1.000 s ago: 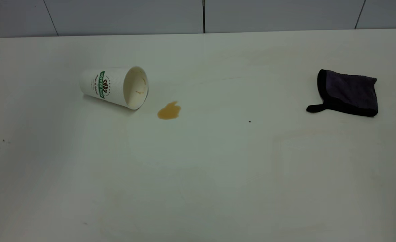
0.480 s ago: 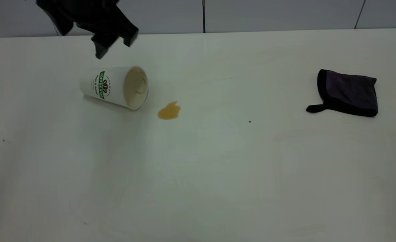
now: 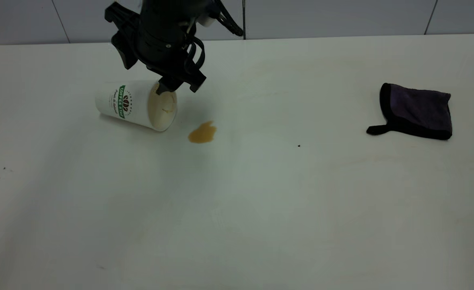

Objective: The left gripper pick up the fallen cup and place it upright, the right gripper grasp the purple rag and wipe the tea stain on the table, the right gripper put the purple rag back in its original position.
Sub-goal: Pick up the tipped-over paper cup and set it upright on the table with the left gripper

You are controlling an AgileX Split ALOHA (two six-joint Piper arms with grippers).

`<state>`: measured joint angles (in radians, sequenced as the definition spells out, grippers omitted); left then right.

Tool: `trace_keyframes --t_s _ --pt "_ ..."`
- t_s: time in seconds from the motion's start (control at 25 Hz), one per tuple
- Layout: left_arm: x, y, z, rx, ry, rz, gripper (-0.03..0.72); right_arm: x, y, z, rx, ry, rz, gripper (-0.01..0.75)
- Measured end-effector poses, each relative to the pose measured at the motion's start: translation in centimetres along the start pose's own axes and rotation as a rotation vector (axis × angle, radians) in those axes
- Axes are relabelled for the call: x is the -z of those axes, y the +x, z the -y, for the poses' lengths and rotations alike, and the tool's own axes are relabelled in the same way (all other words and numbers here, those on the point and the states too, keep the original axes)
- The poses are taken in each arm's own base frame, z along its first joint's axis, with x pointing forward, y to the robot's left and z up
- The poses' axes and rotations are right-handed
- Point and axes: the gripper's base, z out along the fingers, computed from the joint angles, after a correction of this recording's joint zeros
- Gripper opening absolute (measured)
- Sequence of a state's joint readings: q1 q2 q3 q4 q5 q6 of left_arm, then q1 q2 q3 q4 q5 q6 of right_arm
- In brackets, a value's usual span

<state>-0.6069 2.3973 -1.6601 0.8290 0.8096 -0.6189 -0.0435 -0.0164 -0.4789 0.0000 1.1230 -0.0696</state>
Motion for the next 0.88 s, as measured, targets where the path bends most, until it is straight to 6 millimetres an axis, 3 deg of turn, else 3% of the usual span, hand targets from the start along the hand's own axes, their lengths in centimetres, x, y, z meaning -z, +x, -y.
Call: trace_keyframes --t_s 0.28,0.56,0.72,0.88 --pt "-3.3 -0.5 1.5 -0.051 -0.112 0.044 0.589 0.0 0.0 0.0 0.0 0.0 0.0 0.237" --pt "-5.9 0.3 0.5 -0.062 -0.161 0.011 0.555 0.0 0.0 0.0 0.0 0.0 0.0 0.237" --pt "-7.1 0.8 -0.1 -0.074 -0.195 -0.02 0.348 0.0 0.0 0.0 0.0 0.0 0.0 0.237" --pt "-6.9 0.6 -0.9 -0.107 -0.275 -0.031 0.044 0.0 0.0 0.0 0.0 0.0 0.0 0.237"
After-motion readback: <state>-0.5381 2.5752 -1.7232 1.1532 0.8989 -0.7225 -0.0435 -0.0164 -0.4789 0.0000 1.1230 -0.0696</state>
